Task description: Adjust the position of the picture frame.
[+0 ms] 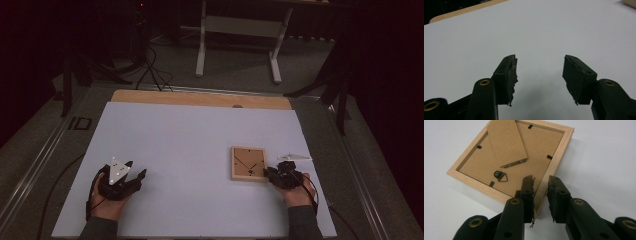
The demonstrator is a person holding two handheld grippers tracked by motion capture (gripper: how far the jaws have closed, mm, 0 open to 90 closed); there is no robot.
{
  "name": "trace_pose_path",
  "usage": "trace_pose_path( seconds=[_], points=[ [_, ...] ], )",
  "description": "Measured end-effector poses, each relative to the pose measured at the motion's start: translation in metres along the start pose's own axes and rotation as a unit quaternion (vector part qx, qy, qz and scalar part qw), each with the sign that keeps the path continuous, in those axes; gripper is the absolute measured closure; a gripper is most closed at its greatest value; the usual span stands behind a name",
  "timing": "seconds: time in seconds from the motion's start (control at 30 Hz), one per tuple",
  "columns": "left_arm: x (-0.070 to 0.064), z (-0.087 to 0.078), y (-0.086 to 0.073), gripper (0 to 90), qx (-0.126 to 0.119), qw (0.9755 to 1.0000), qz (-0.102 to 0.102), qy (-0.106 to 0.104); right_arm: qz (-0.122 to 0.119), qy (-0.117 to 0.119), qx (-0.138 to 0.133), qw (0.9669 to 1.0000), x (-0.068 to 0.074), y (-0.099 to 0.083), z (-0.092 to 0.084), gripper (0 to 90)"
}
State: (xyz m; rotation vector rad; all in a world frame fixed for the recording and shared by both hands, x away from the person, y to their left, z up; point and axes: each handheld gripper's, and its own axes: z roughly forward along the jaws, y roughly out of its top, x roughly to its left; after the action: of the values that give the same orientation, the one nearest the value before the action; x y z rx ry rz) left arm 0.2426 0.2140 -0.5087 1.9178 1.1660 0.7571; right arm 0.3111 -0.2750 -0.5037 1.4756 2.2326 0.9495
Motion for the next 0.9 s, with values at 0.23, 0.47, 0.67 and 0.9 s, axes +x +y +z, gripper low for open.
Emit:
trace_pose_path(
  seconds=[0.23,0.47,0.67,0.9],
  points=[
    [-0.02,0.011,0.008,44.4,0.001,0.9994,0.022,-0.026,-0.008,0.004,-0.002,1.0,0.012,0.007,0.009,75.0],
    [-0.043,0.019,0.017,44.3,-0.01,0.9981,0.025,-0.056,-0.019,0.016,-0.005,0.9997,0.03,0.015,0.021,75.0],
    [-0.062,0.03,0.024,44.1,-0.007,0.9959,0.042,-0.08,-0.027,0.023,-0.006,0.9993,0.041,0.02,0.028,75.0],
    [-0.08,0.049,0.029,43.5,0.013,0.992,0.053,-0.114,-0.043,0.029,-0.013,0.9986,0.049,0.024,0.034,74.8]
  ],
)
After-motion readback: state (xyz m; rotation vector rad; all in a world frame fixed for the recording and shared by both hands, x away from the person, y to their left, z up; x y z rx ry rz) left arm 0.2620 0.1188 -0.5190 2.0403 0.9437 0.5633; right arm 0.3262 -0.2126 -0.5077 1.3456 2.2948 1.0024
